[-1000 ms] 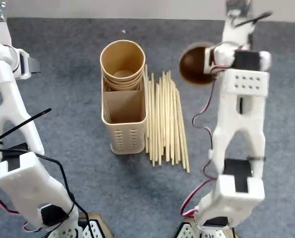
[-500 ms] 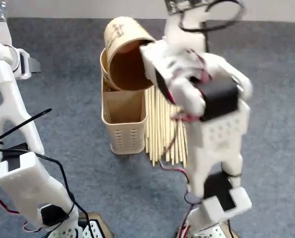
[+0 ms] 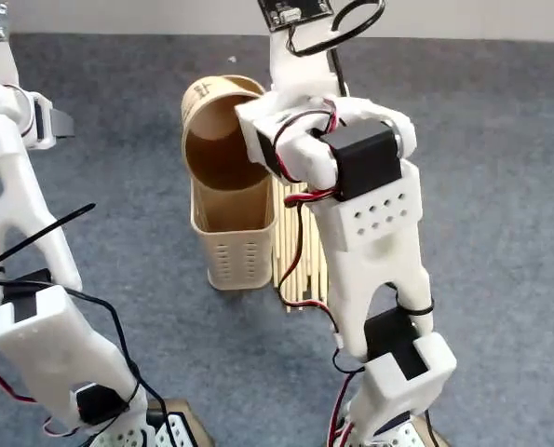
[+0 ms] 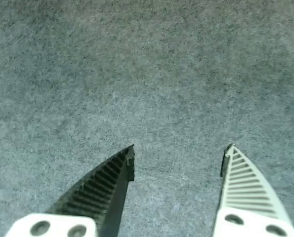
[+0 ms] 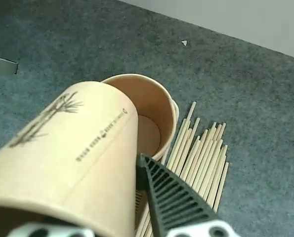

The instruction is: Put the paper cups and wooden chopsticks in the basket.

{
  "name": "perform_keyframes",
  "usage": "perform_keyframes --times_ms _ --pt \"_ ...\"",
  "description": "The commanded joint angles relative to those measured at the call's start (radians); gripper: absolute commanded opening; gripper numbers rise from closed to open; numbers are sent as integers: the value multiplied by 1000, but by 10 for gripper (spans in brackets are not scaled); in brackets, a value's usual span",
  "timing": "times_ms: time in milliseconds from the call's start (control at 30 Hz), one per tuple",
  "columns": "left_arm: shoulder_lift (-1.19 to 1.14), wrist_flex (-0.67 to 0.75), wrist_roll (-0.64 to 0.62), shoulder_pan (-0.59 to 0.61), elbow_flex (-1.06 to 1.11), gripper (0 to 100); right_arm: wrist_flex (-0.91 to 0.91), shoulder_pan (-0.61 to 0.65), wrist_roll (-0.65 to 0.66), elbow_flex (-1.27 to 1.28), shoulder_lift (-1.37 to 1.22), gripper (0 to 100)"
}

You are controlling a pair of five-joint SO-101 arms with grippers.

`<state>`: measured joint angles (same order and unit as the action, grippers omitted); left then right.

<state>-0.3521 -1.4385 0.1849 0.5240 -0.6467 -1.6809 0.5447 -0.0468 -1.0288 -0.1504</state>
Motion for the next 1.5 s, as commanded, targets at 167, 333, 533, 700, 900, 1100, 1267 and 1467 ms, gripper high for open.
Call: perform_keyframes --times_ms 167,333,533,700,900,1100,1267,1467 --pt "8 5 3 4 -5 298 28 -5 -9 127 4 9" --pt "8 5 3 4 -4 298 81 -5 -2 104 5 22" --pt "8 3 5 4 -4 298 208 -5 25 90 5 283" --pt "8 3 5 -2 -4 298 286 -5 26 96 5 396" --pt "18 -17 2 -76 -8 298 303 1 28 90 5 396" --pt "65 -58 -2 -150 -54 298 355 31 28 96 5 396" --pt "147 -77 -2 -154 -159 298 363 36 80 84 16 396" --pt "285 -144 -28 -229 -263 298 163 31 180 -65 15 396"
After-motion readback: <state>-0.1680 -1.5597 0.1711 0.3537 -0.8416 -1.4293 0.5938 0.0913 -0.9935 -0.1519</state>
